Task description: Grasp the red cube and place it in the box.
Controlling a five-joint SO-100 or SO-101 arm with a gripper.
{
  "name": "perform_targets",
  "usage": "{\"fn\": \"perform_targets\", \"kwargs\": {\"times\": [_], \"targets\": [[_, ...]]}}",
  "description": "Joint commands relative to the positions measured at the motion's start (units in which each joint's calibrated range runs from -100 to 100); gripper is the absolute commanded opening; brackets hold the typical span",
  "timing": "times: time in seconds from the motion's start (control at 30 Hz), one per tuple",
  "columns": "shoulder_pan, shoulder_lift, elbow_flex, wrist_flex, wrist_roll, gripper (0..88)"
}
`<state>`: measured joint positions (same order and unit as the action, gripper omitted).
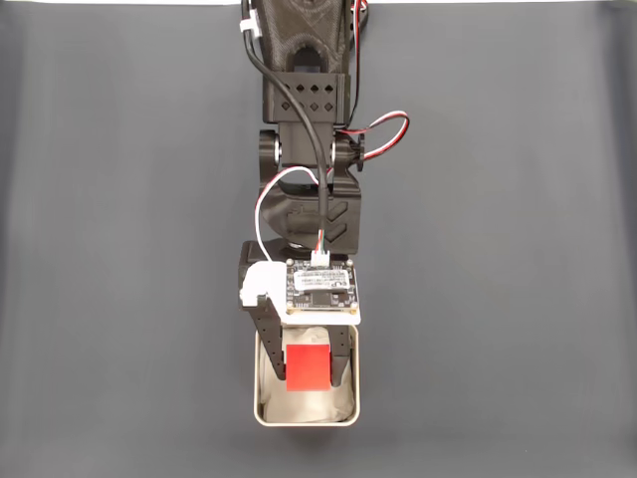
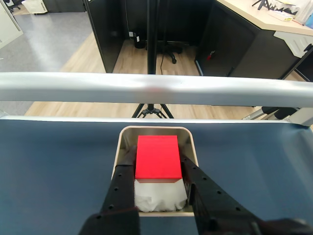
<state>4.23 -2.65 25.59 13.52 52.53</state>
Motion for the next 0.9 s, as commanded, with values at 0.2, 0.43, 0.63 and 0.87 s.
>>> {"fn": "perform_targets", "kwargs": {"times": [0.2, 0.43, 0.63, 0.87], "targets": [[0.46, -0.38, 0.05, -1.48, 0.34, 28.5], [0.96, -0.64, 0.05, -1.31, -0.49, 44.5], [0.96, -0.82, 0.14, -1.64, -0.68, 46.5], [0.96, -1.08, 0.42, -1.88, -0.78, 46.9]]}}
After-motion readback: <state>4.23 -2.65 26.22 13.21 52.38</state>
